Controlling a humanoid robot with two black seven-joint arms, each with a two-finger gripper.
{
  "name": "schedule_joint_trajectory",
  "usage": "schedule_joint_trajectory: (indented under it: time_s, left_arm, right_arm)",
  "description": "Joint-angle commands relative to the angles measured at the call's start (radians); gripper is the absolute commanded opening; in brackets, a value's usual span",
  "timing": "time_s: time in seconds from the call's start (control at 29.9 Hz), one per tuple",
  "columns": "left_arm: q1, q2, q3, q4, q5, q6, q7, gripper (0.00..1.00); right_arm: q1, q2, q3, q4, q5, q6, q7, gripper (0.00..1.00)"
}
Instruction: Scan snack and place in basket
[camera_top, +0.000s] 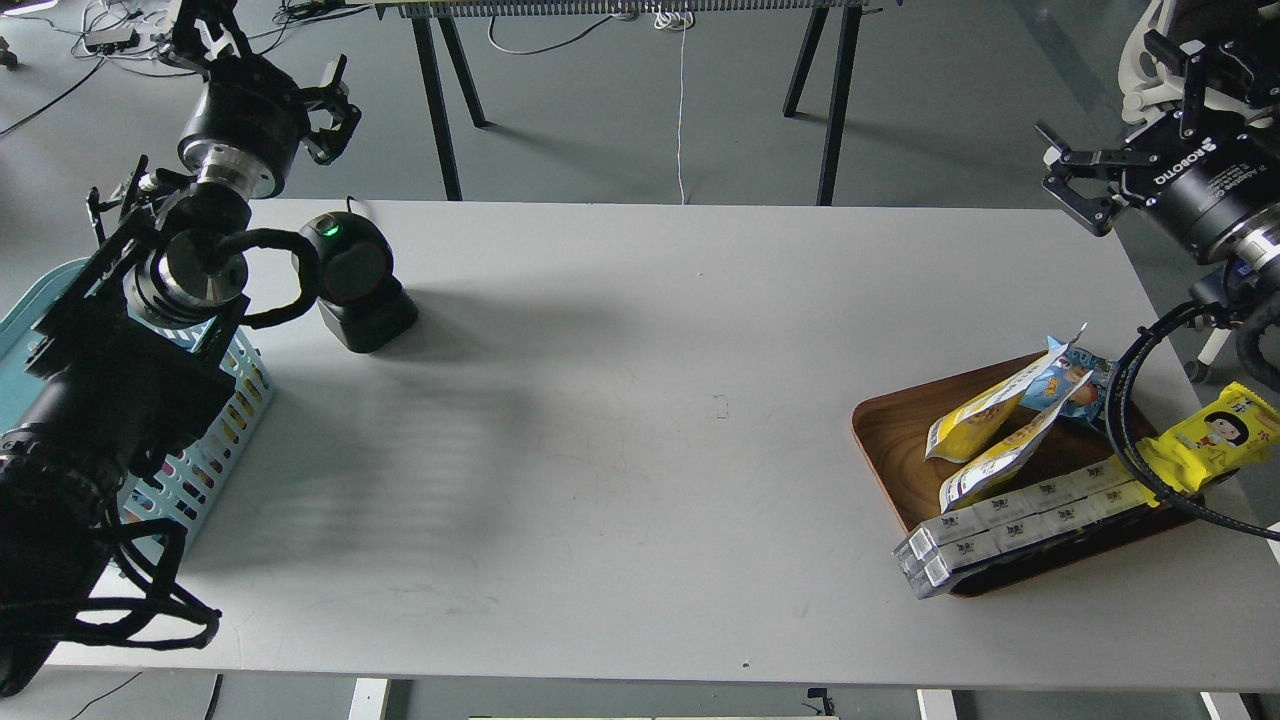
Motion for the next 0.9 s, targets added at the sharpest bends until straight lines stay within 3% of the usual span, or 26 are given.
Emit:
schedule_joint_trajectory:
  time_s: [0.0,0.54,0.87]
  left_arm:
    - [0.001,0.002,0.002,0.000,0.002,0.000,0.001,1.00]
    - [-0.011,0.005,-0.001,-0.003,-0.002,0.001,0.004,1.00]
    - [-0.012,0.011,-0.004,-0.009,-0.002,-0.009,0.006,1.00]
  right_arm:
    - [0.000,0.013,0.004,-0.005,0.000,-0.006,0.000,0.99]
    - [-0.001,0.029,0.027,-0.028,-0.003,-0.009,-0.001,0.99]
    - [0.015,0.042,0.091,-0.149,-0.006,0.002,-0.003,0.99]
